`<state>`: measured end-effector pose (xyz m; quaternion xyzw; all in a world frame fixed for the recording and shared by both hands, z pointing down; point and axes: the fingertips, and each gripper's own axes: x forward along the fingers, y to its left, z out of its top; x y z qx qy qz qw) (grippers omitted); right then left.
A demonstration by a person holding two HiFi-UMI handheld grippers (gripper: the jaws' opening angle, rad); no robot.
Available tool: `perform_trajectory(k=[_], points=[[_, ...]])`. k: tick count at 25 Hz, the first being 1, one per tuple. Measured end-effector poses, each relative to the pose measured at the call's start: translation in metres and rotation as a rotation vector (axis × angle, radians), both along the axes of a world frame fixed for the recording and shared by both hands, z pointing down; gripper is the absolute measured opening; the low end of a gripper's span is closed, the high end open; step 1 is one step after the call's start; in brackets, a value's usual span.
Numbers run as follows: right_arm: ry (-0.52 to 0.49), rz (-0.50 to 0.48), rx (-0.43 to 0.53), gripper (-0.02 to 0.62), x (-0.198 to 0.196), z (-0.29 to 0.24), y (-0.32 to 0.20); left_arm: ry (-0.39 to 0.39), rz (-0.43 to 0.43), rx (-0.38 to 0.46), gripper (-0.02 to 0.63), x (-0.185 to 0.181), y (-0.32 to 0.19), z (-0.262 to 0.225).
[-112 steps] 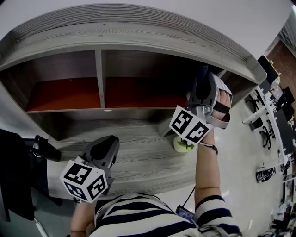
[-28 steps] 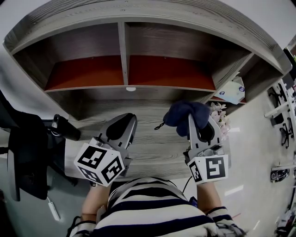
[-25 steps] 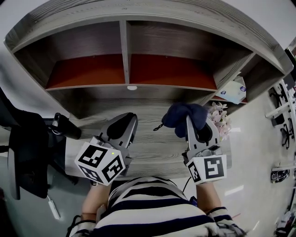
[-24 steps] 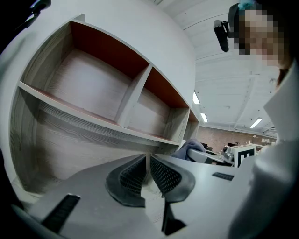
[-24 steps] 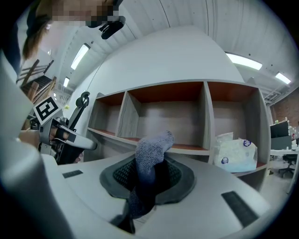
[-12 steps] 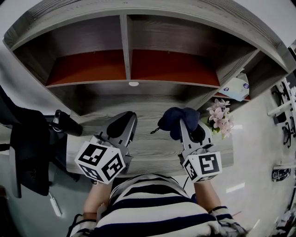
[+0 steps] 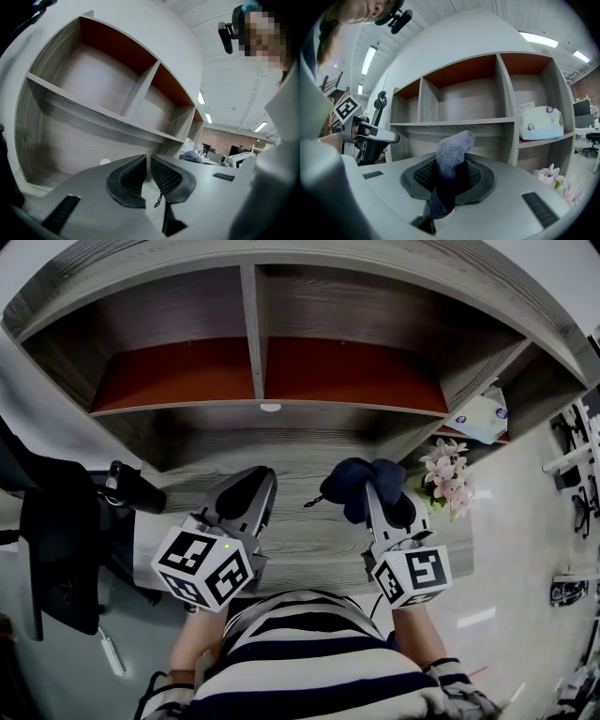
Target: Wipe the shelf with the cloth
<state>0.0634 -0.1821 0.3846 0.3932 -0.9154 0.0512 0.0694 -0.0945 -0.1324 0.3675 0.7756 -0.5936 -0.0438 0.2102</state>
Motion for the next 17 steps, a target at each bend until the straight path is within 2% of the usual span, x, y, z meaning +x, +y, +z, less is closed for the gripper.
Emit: perform_trajectory(k=[9,17], points=[[-0.01,-0.016,-0.006,0.087,-0.0017,0.0013,-0.0011,0.009,-0.01,-0.014,0.04,-0.0033,0.0007,0.005],[-0.072,-0.033,-0.059,0.087,-0.008,0.0036,-0.0018,0.01,-0.024,-0.025,0.04,-0.0092,0.003,0.0103]])
